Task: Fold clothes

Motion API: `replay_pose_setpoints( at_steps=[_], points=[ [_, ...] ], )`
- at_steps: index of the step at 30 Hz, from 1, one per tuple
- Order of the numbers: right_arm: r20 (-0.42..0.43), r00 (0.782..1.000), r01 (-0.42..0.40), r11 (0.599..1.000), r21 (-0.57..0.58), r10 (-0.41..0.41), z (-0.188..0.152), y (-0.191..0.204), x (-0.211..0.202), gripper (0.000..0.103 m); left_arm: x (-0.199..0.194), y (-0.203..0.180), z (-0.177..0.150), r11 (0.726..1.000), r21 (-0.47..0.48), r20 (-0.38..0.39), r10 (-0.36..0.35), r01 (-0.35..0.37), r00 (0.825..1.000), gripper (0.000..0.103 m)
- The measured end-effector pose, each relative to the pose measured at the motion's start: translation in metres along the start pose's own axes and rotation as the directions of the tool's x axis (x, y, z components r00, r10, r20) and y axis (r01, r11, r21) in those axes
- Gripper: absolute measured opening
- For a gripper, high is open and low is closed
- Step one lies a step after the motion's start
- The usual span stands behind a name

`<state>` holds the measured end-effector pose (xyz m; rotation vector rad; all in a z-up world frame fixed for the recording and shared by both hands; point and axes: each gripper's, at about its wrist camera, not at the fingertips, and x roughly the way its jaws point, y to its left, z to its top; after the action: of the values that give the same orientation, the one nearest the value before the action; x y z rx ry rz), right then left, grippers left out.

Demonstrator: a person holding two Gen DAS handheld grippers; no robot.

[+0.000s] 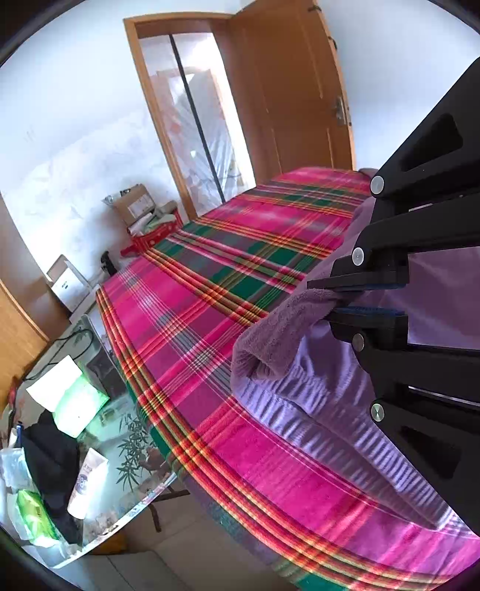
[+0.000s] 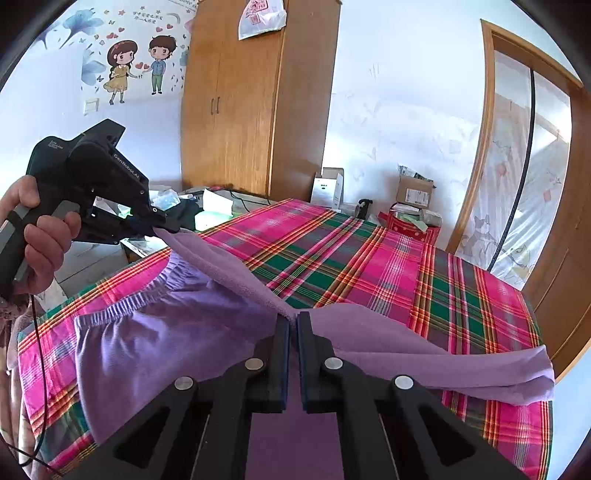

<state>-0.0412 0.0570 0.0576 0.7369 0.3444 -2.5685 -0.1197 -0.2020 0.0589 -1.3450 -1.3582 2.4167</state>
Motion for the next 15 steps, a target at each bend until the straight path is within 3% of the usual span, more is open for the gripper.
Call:
replay_pose_setpoints(
  at_steps=[7, 15],
  points=[
    [0.010, 1.000, -0.017, 1.000, 0.019, 0.016, -0.009, 0.010, -0.024, 0.004, -0.022, 0.011, -0.017, 0.999, -0.015, 0.020, -0.049, 0.049, 0.999, 0.007],
    [0.010, 1.000, 0.007, 0.999, -0.033, -0.007, -0.026, 0.034, -0.044, 0.004, -0.044, 0.022, -0.041, 0.999, 0.017, 0.067, -0.047, 0.046, 0.997, 0.007]
  ],
)
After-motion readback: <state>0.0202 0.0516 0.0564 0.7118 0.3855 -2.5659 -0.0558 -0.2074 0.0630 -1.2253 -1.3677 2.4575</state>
